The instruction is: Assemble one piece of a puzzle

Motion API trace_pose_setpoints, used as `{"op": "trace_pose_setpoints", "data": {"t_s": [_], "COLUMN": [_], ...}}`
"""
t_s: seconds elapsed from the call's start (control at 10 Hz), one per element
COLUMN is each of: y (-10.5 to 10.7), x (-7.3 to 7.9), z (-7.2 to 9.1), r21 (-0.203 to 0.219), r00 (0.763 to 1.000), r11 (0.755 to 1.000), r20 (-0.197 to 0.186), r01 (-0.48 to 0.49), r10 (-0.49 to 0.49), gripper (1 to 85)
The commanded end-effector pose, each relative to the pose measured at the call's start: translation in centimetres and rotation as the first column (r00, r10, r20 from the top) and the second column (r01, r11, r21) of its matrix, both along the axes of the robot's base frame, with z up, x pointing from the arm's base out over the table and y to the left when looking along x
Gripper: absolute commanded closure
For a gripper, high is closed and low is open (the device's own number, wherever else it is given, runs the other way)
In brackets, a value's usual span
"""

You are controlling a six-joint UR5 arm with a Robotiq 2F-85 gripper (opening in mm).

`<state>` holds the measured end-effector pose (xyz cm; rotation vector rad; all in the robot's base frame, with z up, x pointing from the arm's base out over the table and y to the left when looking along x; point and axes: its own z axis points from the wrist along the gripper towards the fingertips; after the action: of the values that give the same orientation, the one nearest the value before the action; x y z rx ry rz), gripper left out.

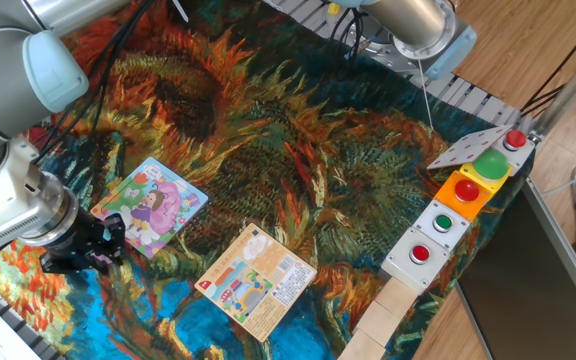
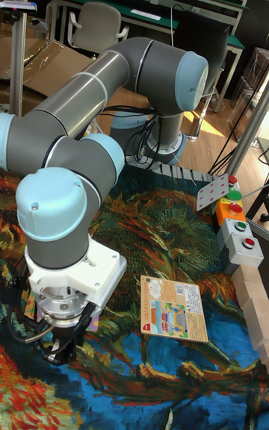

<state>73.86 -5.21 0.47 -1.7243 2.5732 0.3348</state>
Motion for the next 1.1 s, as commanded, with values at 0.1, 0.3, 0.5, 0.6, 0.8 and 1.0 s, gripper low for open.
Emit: {"op": "trace_pose_setpoints", "data": {"t_s": [0.1,0.3,0.5,0.6,0.8,1.0], "y": [0.06,0.09,0.18,0.11,-0.02,-0.02], "x": [0.06,0.06,0.02,-0.01,-0.15,-0.14], "z": [0.18,0.16,0.14,0.1,0.04,0.0], "r21": [0.01,0.011,0.014,0.014,0.015,0.018], "r00": [1.0,1.0,1.0,1.0,1.0,1.0], "r11": [1.0,1.0,1.0,1.0,1.0,1.0], "r20": [0.003,0.003,0.0,0.0,-0.001,0.0], "r01": [0.006,0.006,0.01,0.01,0.009,0.011], "r10": [-0.006,-0.006,-0.01,-0.01,-0.009,-0.011], "gripper": [57.3,57.3,57.3,57.3,57.7,58.0]}}
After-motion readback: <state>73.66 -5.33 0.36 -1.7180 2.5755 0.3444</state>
